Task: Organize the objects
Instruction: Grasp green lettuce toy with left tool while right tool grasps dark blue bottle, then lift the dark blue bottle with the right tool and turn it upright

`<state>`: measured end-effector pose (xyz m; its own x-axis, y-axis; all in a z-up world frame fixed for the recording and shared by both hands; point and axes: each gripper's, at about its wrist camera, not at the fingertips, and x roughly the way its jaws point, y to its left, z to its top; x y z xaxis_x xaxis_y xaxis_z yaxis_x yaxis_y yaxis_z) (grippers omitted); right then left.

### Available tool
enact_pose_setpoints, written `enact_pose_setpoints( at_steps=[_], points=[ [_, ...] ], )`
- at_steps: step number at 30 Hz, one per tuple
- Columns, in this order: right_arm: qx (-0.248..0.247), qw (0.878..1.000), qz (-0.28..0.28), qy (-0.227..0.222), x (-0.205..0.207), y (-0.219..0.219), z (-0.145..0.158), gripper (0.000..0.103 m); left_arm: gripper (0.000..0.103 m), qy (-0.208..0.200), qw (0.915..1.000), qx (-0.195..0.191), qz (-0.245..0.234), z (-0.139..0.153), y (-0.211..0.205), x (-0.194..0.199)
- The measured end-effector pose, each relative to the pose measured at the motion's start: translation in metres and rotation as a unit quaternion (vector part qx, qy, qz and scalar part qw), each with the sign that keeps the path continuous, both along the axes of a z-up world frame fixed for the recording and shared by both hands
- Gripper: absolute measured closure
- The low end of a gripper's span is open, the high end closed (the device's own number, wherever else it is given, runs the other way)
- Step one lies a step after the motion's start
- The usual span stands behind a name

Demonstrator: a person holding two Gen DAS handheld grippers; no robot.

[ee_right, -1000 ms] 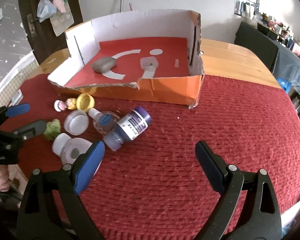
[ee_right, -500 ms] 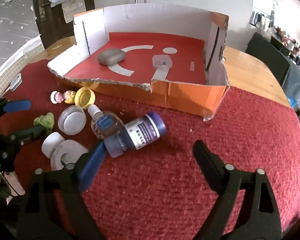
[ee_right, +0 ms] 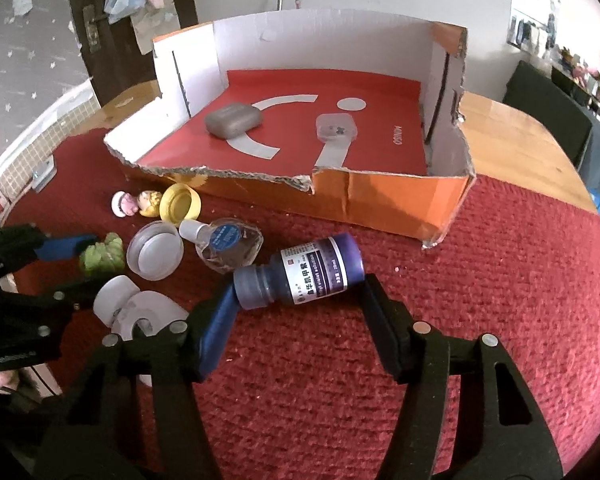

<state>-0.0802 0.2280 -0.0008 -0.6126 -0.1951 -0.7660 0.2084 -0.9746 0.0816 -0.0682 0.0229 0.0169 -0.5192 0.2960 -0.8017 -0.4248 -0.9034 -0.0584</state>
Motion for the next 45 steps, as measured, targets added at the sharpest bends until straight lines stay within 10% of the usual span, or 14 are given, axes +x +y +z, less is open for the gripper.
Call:
enact_pose_setpoints(
  at_steps=[39, 40, 45],
  points=[
    [-0.048, 0.999, -0.006, -0.007, 0.019, -0.01, 0.017, 0.047, 0.075, 0.027, 0.9989, 0.039, -0.003, 0.024, -0.012, 0.0],
    [-0.048, 0.999, -0.006, -0.006, 0.019, -0.009, 0.018, 0.084, 0.075, 0.027, 0.9988, 0.04, -0.003, 0.024, -0.012, 0.0],
    [-0.03, 0.999, -0.017, -0.014, 0.015, -0.007, 0.014, 0.089, 0.075, 0.029, 0.9988, 0.04, -0.005, 0.024, -0.011, 0.0]
  ],
)
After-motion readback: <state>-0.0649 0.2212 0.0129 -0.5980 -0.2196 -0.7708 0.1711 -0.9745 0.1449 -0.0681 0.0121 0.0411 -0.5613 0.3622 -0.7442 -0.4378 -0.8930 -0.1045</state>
